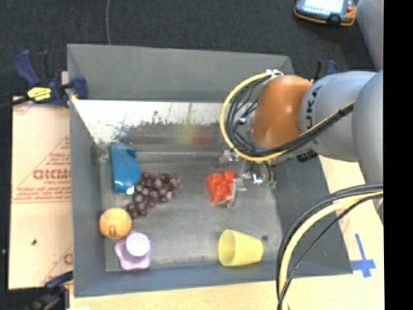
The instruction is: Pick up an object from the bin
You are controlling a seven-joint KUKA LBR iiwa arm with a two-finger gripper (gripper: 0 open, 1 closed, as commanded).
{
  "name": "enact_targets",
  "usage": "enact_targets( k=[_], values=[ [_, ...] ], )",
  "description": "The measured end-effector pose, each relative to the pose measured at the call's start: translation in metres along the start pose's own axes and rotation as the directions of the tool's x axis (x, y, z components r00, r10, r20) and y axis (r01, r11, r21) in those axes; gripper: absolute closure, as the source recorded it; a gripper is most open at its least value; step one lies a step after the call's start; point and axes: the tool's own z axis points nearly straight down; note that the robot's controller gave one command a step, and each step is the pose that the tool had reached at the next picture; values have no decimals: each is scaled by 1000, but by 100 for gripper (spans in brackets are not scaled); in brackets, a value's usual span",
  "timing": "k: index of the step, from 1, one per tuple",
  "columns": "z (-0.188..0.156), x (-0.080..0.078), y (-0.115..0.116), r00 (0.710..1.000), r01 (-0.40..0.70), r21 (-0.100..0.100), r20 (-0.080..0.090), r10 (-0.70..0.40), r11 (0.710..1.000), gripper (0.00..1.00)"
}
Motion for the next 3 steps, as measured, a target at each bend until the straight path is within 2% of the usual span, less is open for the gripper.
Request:
enact_targets(
  k=[1,2,3],
  values=[
    [7,2,1,1000,-25,-4,17,25,1000,100],
    [7,2,1,1000,-24,-4,17,24,1000,100],
    [-108,-2,-20,1000,-8,-2,18,8,1000,100]
  ],
)
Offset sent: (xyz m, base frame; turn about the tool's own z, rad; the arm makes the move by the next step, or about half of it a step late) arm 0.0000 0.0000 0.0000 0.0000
